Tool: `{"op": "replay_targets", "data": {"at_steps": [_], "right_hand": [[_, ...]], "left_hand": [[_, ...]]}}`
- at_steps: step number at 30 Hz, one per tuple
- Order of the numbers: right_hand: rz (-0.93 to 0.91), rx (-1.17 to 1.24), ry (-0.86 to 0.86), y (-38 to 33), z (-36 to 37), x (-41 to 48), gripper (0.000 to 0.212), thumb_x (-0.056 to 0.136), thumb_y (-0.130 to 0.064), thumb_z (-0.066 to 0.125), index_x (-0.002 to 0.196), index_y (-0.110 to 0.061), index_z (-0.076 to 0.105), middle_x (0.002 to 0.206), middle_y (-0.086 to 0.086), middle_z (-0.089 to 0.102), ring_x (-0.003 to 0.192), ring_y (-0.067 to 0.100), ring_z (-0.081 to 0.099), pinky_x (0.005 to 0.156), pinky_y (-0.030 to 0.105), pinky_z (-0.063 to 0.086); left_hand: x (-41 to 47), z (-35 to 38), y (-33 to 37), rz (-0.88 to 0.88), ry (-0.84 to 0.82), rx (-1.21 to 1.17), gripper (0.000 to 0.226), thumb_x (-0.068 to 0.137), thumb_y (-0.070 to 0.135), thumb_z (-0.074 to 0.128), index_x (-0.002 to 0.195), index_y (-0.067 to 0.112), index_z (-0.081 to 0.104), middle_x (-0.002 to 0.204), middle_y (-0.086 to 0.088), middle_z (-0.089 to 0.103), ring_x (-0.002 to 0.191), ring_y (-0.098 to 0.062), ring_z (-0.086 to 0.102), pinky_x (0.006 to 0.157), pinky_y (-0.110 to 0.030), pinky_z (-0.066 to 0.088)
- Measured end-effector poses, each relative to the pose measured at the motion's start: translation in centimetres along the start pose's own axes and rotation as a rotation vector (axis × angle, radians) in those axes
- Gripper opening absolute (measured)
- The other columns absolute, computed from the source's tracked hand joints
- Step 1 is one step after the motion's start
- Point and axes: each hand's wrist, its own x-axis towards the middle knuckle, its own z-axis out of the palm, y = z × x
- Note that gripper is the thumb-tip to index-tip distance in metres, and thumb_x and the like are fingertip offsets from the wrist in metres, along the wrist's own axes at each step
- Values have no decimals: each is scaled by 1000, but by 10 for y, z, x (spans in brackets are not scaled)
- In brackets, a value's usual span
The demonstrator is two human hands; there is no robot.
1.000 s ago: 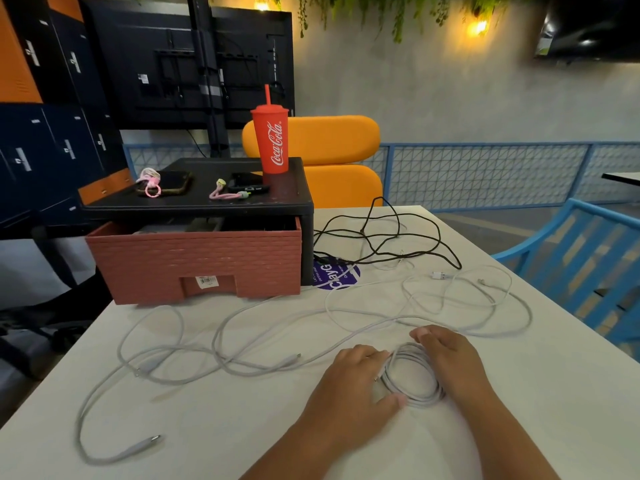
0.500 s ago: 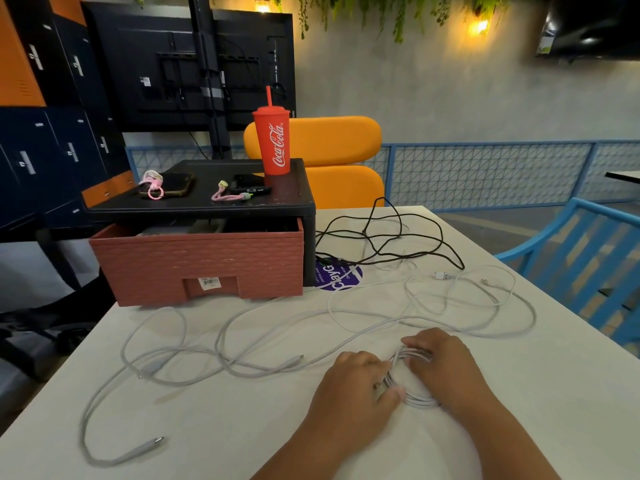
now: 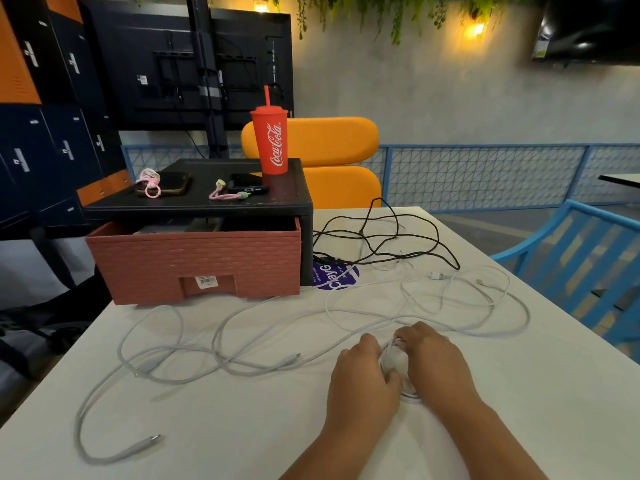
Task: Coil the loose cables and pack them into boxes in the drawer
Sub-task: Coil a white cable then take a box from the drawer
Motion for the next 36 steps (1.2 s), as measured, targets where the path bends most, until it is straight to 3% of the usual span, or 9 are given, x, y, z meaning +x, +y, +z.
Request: {"op": "replay_targets", "data": {"at_steps": [3, 6, 9, 16, 22, 26, 29, 31, 36], "right_hand": [[81, 229, 69, -5, -4, -2, 15, 88, -7, 57, 95, -12, 69, 91, 4, 65, 85, 24, 62, 69, 29, 42], [269, 628, 20, -5, -9, -2, 18, 86, -4, 58, 87, -20, 67, 79, -7, 67, 76, 13, 62, 67, 15, 43], [335, 942, -57, -4, -12, -1, 17, 86, 1, 58, 87, -12, 68, 57, -5, 61, 53, 7, 54, 56, 12, 42], [479, 1377, -271, -6, -21, -1, 17, 93, 0, 47, 100, -1, 63, 71, 9, 61, 60, 14, 52, 56, 21, 46], [484, 1423, -329, -9, -25, -3, 19, 96, -6, 42, 87, -9, 59, 59, 3, 54, 48, 9, 48, 62, 28, 40], [460, 1394, -300, -11, -25, -4, 23, 94, -7, 47, 78, -14, 62, 64, 2, 60, 51, 8, 52, 64, 28, 41], [381, 1286, -310, -13, -28, -6, 8, 86, -10, 63, 82, -18, 62, 58, -3, 61, 51, 8, 53, 60, 26, 39], [342, 1199, -347, -14, -28, -8, 30, 70, -12, 77, 93, -19, 59, 58, -6, 61, 51, 6, 54, 56, 22, 41], [238, 745, -220, -9, -20, -11, 35, 61, -11, 66, 89, -31, 57, 64, 0, 58, 49, 7, 46, 50, 20, 40]], "left_hand": [[0, -3, -4, 39, 20, -83, 18, 89, 17, 46, 106, 20, 46, 75, 4, 51, 74, -18, 50, 61, -24, 32], [3, -5, -8, 35, 7, -253, 16, 92, 12, 45, 101, 26, 46, 78, 8, 55, 68, -5, 48, 59, -14, 34], [6, -4, -9, 53, -3, -370, 31, 93, 8, 41, 96, 38, 41, 88, 11, 56, 72, -2, 49, 64, -15, 36], [7, -5, -13, 118, 88, -344, 22, 96, 12, 44, 110, 28, 51, 104, 15, 56, 97, 5, 51, 80, -3, 33], [9, -7, -17, 155, 129, -176, 21, 95, 30, 46, 111, 27, 59, 97, 23, 58, 90, 2, 52, 73, -3, 32], [8, -8, -15, 135, 138, -84, 45, 86, 44, 28, 114, 28, 59, 106, 13, 65, 97, -8, 57, 77, -19, 40], [9, -8, -18, 93, 137, -54, 38, 91, 41, 31, 113, 28, 59, 105, 11, 66, 98, -11, 59, 78, -24, 42], [9, -7, -20, 77, 144, -40, 30, 95, 36, 37, 112, 27, 60, 105, 9, 67, 97, -13, 59, 79, -25, 42], [10, -5, -21, 64, 83, 64, 44, 83, 44, 23, 93, 21, 59, 89, 1, 67, 87, -20, 60, 73, -31, 42]]}}
